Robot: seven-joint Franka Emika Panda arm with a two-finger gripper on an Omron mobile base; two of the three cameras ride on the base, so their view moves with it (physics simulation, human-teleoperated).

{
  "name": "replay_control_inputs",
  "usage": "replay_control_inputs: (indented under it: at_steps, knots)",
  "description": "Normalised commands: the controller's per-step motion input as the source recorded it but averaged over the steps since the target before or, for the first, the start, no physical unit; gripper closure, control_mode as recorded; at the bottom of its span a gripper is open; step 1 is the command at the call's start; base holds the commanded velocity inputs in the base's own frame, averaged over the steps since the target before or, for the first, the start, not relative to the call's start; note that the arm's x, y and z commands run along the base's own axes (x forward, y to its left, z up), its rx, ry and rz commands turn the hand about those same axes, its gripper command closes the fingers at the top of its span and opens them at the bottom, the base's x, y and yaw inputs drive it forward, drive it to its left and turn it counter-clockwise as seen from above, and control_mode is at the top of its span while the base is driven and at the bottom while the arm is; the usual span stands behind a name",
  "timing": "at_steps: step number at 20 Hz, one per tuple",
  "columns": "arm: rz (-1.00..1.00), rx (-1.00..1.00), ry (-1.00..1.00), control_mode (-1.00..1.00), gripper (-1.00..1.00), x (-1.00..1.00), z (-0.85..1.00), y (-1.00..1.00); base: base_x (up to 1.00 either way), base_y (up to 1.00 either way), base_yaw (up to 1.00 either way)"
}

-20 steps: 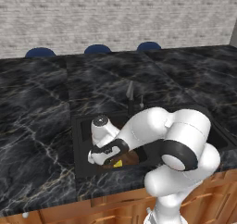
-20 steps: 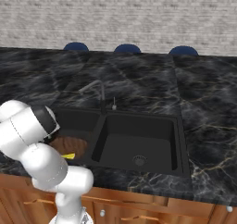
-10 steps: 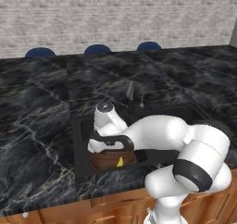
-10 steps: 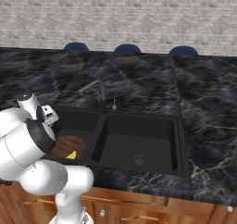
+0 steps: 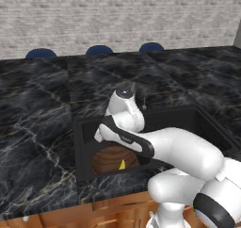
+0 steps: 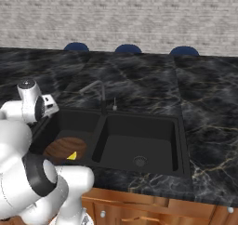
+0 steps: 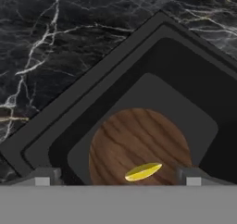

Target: Pick the lemon wedge from the cabinet and place it in the bowl. Then pick the bowl and place it in the sink. Then turn on the sink facuet.

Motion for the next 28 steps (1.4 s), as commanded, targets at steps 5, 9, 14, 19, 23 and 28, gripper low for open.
replay_control_inputs:
  at_steps: [5,9,14,19,23,28]
  knots:
    - [-0.08,0.23,-0.06,-1.0,-1.0,-0.49,0.64,-0.66,0.0,0.0,0.0]
    - [-0.2,0.19,-0.01,-1.0,-1.0,-0.46,0.91,-0.57,0.0,0.0,0.0]
    - [-0.28,0.18,0.02,-1.0,-1.0,-0.14,1.0,-0.51,0.0,0.0,0.0]
    - [-0.06,0.07,0.01,-1.0,-1.0,-0.05,0.21,-0.25,0.0,0.0,0.0]
    - [-0.13,0.22,0.13,-1.0,-1.0,0.01,0.06,-0.42,0.0,0.0,0.0]
    - [-0.33,0.53,0.33,-1.0,-1.0,0.0,0.31,-0.81,0.0,0.0,0.0]
